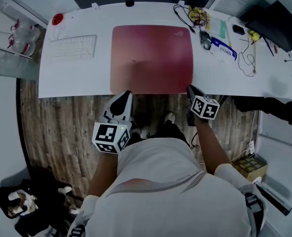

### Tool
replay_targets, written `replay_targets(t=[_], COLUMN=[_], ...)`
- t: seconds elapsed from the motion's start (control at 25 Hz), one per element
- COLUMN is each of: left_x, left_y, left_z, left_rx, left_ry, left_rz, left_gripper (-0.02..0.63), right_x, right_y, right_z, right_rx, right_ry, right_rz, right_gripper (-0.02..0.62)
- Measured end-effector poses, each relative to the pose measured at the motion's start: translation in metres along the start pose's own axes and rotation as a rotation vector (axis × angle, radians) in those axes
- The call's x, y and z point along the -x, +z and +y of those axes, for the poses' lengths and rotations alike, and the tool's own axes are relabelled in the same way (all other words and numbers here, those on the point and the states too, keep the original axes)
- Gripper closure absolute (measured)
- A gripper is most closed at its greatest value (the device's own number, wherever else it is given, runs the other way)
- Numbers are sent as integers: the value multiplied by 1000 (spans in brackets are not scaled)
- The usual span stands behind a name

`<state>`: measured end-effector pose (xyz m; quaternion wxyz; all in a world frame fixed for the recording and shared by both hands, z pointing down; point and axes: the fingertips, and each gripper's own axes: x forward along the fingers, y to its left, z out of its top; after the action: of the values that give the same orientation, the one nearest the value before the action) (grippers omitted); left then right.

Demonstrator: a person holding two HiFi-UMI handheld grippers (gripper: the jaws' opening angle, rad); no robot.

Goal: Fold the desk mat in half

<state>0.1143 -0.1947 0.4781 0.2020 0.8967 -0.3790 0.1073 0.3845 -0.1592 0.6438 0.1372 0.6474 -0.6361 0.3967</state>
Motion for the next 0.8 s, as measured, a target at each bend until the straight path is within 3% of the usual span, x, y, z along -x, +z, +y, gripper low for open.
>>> replay_targets(t=[0.16, 0.32, 0.8], left_x=[16, 39, 122], left_y=[4, 4, -8], left_z=[16, 37, 112], left_rx=[7, 21, 73], left_ry=[46, 98, 284], left_rz=[-25, -45, -88], left_gripper=[586, 586, 586], right_x=[-3, -13, -82], right_y=[18, 30, 1], right_z=[48, 98, 232], right_rx=[51, 139, 312], right_ry=[131, 206, 341], right_rz=[-37, -60, 22], right_gripper=[518, 518, 518])
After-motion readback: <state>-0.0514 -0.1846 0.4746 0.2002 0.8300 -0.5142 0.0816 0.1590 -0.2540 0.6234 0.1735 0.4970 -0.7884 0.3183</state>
